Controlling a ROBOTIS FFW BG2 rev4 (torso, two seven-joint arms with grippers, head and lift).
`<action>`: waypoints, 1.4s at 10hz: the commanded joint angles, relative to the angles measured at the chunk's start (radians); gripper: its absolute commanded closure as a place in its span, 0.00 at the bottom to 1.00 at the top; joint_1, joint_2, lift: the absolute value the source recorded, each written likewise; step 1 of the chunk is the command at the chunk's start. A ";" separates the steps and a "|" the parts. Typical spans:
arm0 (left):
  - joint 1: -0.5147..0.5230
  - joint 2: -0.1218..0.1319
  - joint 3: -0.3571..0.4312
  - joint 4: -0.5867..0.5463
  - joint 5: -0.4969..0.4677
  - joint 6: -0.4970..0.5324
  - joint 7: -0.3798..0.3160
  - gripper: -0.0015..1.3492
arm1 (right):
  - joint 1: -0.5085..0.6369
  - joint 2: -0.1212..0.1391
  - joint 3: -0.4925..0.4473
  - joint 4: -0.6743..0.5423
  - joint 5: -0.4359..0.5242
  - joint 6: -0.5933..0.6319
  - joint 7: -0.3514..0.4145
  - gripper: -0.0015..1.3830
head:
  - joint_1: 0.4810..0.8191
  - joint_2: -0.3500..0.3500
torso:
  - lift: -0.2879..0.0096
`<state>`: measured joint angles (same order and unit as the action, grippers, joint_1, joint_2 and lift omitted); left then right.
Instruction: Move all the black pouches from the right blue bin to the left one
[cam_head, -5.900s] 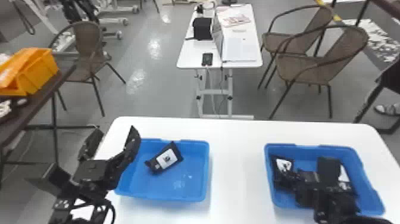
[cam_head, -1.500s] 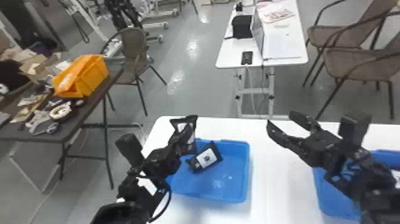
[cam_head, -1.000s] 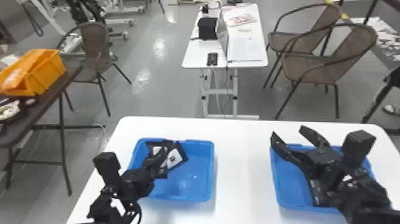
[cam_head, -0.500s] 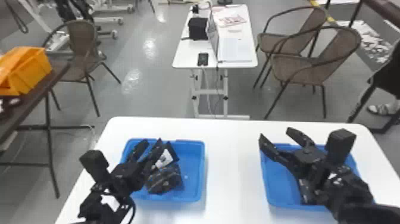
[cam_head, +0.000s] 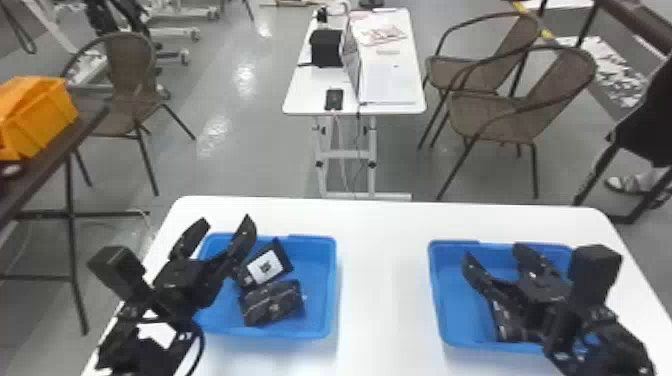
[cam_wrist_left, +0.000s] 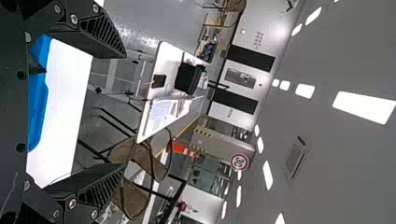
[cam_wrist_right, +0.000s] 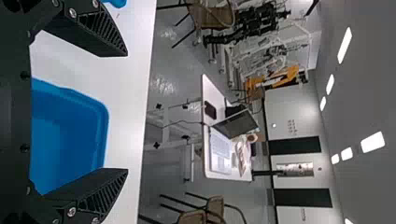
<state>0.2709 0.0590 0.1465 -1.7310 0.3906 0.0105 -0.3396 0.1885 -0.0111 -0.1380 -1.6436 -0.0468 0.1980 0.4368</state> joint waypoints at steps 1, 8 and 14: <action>0.027 -0.027 0.044 -0.059 -0.018 0.028 0.001 0.15 | 0.032 0.012 -0.064 -0.001 0.021 0.028 -0.003 0.10 | 0.63 0.57 | 0.97; 0.053 -0.051 0.065 -0.113 -0.030 0.020 0.005 0.15 | 0.023 0.012 -0.167 0.068 0.094 0.158 -0.041 0.10 | 0.63 0.43 | 0.97; 0.048 -0.050 0.059 -0.113 -0.024 0.034 0.005 0.15 | -0.112 0.012 -0.132 0.255 0.124 0.179 -0.041 0.10 | 0.63 0.45 | 0.97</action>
<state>0.3195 0.0080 0.2052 -1.8438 0.3661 0.0444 -0.3344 0.0890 0.0000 -0.2764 -1.4012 0.0721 0.3717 0.3953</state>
